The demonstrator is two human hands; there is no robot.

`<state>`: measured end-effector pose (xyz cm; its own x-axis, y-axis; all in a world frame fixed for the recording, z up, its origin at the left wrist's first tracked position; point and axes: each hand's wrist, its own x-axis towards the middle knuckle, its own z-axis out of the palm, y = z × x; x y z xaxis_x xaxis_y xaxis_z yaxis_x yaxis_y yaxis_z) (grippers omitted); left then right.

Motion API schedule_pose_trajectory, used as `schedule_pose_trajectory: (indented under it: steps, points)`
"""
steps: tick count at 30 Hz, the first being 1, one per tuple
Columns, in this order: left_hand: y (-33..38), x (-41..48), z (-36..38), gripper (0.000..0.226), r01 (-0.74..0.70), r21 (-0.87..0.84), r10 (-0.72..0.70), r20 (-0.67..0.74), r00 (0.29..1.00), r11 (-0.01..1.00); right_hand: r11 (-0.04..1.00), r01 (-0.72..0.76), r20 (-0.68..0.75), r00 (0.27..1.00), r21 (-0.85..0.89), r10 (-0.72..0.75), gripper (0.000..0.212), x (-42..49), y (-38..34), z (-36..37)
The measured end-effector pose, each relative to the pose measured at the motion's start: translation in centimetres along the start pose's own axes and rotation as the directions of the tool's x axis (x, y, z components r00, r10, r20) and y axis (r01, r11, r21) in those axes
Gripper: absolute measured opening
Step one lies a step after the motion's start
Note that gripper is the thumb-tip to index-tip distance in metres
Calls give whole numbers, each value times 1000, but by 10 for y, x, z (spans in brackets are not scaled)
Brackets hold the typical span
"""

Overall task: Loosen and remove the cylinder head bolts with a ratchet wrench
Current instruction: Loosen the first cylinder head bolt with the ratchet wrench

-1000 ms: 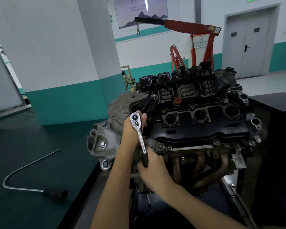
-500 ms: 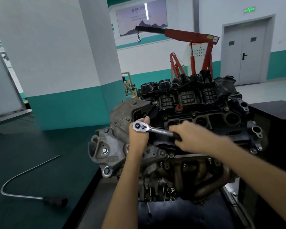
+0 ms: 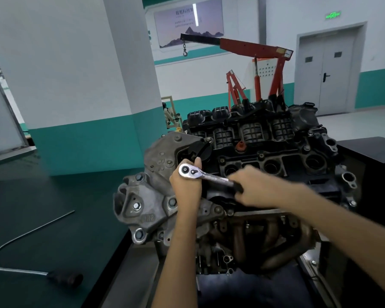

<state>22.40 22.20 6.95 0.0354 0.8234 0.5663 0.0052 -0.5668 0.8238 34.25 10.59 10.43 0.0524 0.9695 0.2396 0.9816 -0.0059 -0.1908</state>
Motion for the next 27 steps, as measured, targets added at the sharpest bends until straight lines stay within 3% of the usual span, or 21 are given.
schedule_pose_trajectory:
  steps: [3, 6, 10, 13, 15, 16, 18, 20, 23, 25, 27]
  points:
    - [1, -4, -1, 46, 33, -93, -31, 22, 999, 995, 976, 102, 44, 994, -191, -96, 10, 21, 13, -44]
    - [-1, -2, 0, 44, 77, -136, -73, 35, 997, 988, 988, 53, 1, 999, -146, -53, 15, 15, 11, -32]
    - [-1, -1, 5, 42, 73, -64, -71, 38, 997, 995, 955, -63, -77, 993, 289, 89, 19, -22, -20, 41]
    - [2, -2, 3, 41, 46, -59, -44, 25, 999, 997, 697, -53, -61, 989, 715, 138, 16, -36, -65, 86]
    - [3, -1, 2, 41, -3, 13, 2, 47, 999, 1000, 553, -67, -32, 985, 831, 168, 17, -37, -83, 98]
    - [3, -1, 2, 40, 3, 21, -4, 49, 999, 1000, 540, -71, -21, 986, 839, 163, 18, -36, -83, 98]
    - [1, 0, 2, 38, 48, -26, -47, 36, 998, 998, 622, -59, -12, 994, 781, 111, 22, -37, -70, 86]
    - [-2, 1, 3, 41, 82, -66, -79, 47, 996, 994, 780, -50, 27, 999, 624, 43, 20, -35, -46, 62]
    - [-3, 2, 3, 45, 46, -74, -43, 48, 998, 996, 978, 19, 112, 993, 205, -43, 14, -16, -9, 6]
    - [-1, 1, 2, 44, 36, -83, -32, 54, 998, 996, 981, 103, 79, 993, -166, -91, 12, 3, 6, -31]
    - [1, 0, 2, 41, 49, -80, -43, 73, 996, 996, 925, 118, 8, 992, -362, -123, 7, 16, 12, -52]
